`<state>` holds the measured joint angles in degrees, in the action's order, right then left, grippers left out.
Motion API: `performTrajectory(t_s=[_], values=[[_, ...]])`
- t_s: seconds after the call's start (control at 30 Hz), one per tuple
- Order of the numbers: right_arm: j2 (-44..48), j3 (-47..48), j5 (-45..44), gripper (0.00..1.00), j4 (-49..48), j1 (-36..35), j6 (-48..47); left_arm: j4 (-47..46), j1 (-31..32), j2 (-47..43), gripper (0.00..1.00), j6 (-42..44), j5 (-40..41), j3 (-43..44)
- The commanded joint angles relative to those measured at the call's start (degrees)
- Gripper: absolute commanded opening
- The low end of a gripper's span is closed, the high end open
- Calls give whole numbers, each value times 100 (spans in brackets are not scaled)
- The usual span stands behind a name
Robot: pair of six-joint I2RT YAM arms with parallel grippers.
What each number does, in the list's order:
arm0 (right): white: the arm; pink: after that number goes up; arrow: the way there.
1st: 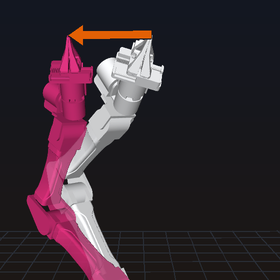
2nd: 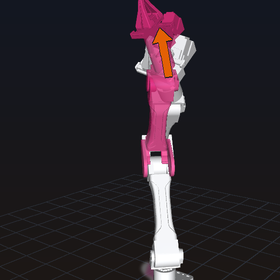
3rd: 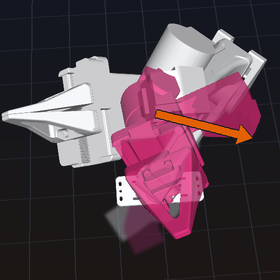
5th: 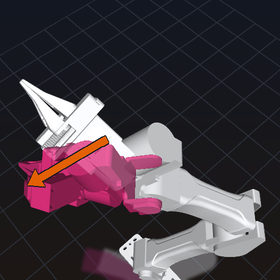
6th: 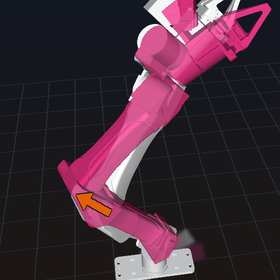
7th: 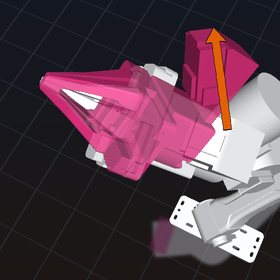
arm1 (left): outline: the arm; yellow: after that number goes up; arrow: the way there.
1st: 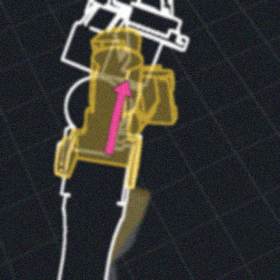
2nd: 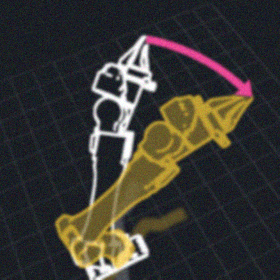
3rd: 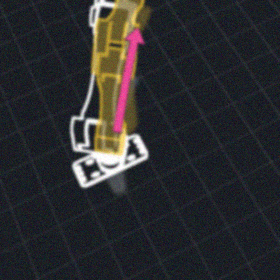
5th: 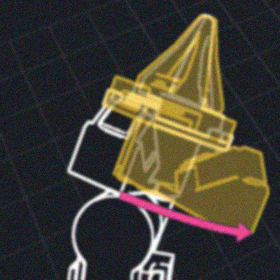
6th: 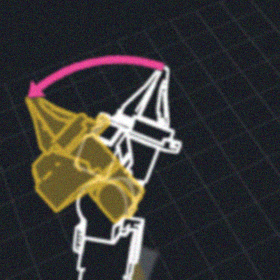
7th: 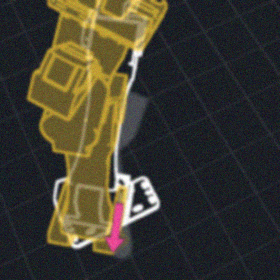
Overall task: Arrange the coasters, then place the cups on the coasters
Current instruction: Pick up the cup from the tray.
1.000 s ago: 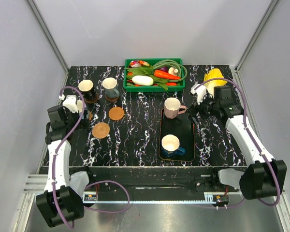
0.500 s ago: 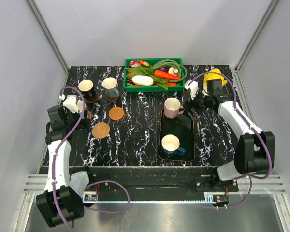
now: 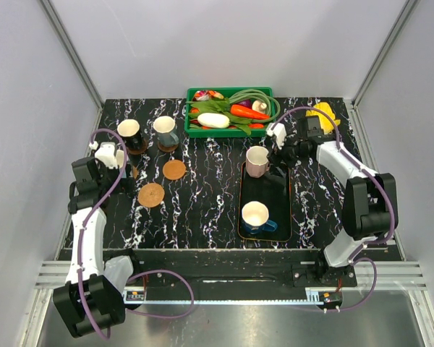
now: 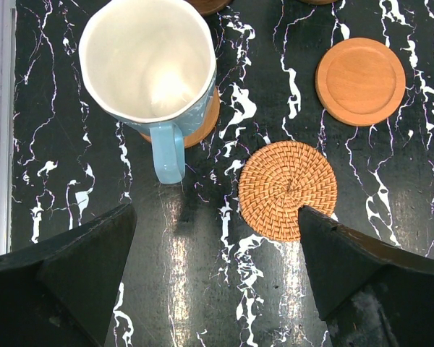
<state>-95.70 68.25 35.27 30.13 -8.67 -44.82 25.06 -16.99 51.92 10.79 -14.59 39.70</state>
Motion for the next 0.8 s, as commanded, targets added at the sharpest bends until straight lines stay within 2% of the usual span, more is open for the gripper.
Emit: performTrajectory(t_s=[0.0, 0.17, 0.43, 0.77], values=[[130, 49, 262, 88, 63, -302, -378, -273, -41, 20, 99, 90, -97, -24], [183, -145, 200, 86, 177, -592, -475, -273, -41, 20, 99, 90, -79, -33], [403, -286, 191, 85, 239, -592, -440, -282, -41, 29, 99, 90, -88, -24], [263, -356, -90, 83, -657, -592, 465, -273, -41, 37, 99, 99, -70, -24]])
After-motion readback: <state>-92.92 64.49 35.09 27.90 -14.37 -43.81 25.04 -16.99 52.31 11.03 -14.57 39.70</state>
